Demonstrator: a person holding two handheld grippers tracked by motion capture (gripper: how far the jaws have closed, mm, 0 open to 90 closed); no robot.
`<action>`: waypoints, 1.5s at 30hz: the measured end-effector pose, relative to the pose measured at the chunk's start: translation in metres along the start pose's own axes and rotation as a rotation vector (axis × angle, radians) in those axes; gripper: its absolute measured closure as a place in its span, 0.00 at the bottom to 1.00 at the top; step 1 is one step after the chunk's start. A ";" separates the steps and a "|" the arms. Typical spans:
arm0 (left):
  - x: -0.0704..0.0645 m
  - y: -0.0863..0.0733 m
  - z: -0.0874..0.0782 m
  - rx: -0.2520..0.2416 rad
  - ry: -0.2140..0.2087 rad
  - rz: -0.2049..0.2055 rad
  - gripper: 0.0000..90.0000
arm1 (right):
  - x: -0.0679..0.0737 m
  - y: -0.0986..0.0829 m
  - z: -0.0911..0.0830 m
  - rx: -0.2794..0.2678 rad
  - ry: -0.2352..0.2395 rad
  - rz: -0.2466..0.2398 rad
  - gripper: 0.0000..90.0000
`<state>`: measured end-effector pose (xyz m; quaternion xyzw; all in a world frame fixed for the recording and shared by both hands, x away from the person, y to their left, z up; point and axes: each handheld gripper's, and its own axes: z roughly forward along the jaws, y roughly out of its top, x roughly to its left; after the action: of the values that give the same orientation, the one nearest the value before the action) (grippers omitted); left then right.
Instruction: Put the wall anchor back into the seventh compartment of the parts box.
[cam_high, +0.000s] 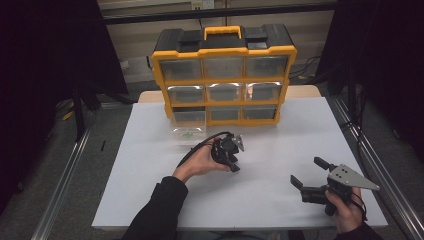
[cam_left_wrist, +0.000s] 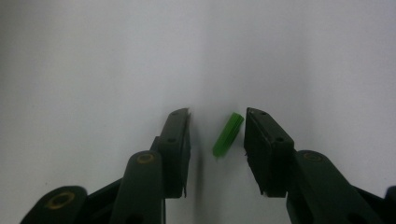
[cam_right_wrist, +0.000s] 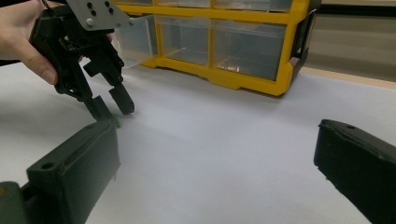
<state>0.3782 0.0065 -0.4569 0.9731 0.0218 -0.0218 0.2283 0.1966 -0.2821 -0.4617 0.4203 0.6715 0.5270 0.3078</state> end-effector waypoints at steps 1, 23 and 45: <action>0.000 0.000 -0.001 0.007 -0.008 0.006 0.70 | 0.000 0.000 0.000 -0.001 0.002 -0.001 0.00; 0.002 -0.003 0.001 -0.038 -0.028 -0.059 0.93 | 0.000 0.000 0.000 0.000 0.000 -0.001 0.00; 0.002 -0.015 -0.027 -0.168 0.023 -0.092 0.94 | 0.000 0.000 -0.001 -0.002 -0.002 0.001 0.00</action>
<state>0.3806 0.0316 -0.4396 0.9486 0.0710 -0.0192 0.3078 0.1963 -0.2828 -0.4615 0.4209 0.6705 0.5274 0.3084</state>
